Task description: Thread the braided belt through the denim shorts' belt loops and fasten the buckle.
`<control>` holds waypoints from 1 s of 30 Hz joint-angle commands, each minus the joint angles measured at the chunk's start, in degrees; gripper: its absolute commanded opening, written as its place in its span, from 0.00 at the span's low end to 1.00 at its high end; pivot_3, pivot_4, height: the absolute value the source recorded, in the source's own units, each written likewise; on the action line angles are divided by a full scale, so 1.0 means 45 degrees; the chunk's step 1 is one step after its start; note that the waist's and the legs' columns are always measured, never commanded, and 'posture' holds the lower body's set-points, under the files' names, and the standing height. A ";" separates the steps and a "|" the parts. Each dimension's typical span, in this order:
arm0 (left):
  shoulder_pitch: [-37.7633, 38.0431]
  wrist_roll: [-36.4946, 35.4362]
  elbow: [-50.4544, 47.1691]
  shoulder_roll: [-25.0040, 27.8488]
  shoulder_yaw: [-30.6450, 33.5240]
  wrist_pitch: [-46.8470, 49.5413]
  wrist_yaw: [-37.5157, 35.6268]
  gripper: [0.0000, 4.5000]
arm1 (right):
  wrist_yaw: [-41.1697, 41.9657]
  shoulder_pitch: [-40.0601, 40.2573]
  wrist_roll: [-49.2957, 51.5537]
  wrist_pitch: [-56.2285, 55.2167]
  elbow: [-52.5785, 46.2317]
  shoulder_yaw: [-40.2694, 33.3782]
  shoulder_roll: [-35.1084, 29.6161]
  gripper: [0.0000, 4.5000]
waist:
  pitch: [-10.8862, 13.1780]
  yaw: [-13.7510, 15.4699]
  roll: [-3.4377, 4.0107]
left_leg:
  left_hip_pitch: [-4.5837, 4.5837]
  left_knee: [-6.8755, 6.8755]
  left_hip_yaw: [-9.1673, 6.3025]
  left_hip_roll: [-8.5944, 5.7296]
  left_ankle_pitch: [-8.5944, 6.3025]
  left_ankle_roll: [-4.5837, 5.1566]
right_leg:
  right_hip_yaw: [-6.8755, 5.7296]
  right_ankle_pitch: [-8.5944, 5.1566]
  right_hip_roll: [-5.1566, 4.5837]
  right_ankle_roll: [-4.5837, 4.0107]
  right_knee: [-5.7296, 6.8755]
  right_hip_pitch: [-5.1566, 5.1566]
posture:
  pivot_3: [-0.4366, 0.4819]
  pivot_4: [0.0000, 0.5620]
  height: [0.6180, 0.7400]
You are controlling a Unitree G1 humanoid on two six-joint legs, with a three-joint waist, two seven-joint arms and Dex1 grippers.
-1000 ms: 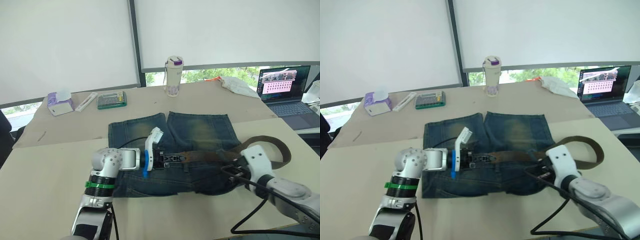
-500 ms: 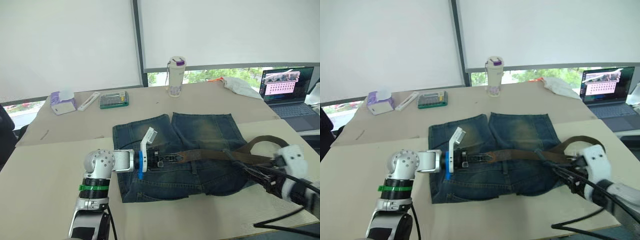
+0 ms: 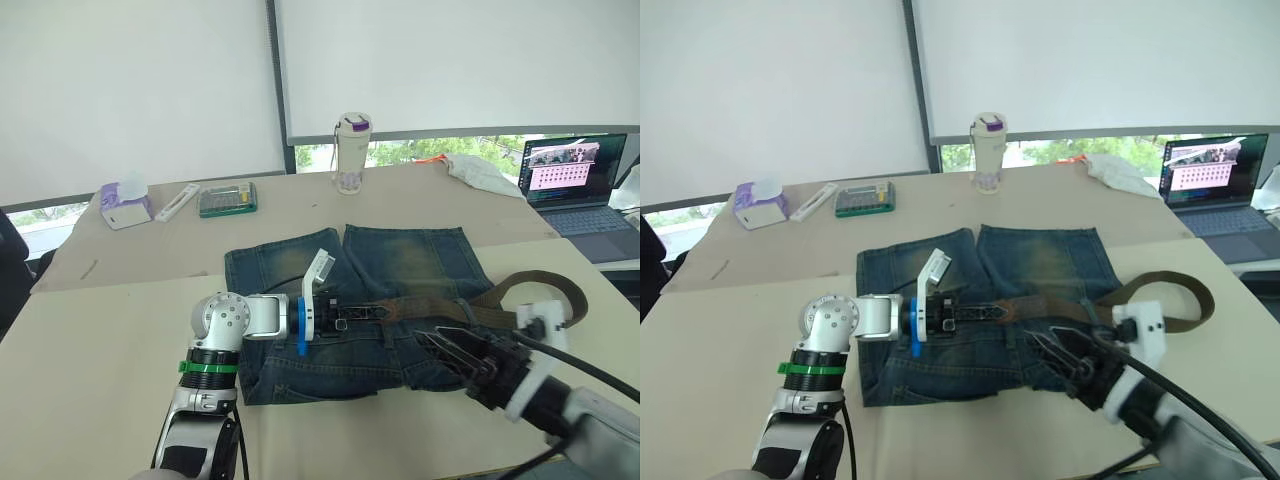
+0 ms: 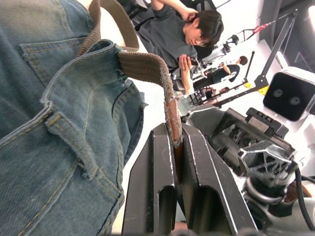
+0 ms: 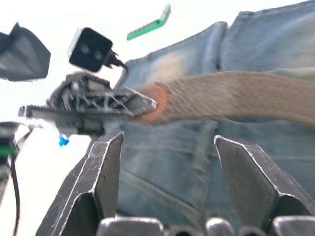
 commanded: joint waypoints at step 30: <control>0.0202 -0.0194 -0.1329 0.1083 -0.0951 -0.0495 -0.0952 0.00 | -0.1110 -0.1750 -0.0462 -0.2385 0.1601 0.1813 0.0722 0.01 | -0.0015 -0.0260 0.0026 | 0.0005 -0.0007 -0.0003 0.0001 -0.0001 0.0002 | -0.0005 0.0000 0.0007 0.0000 0.0003 -0.0003 | 0.48 0.27 1.00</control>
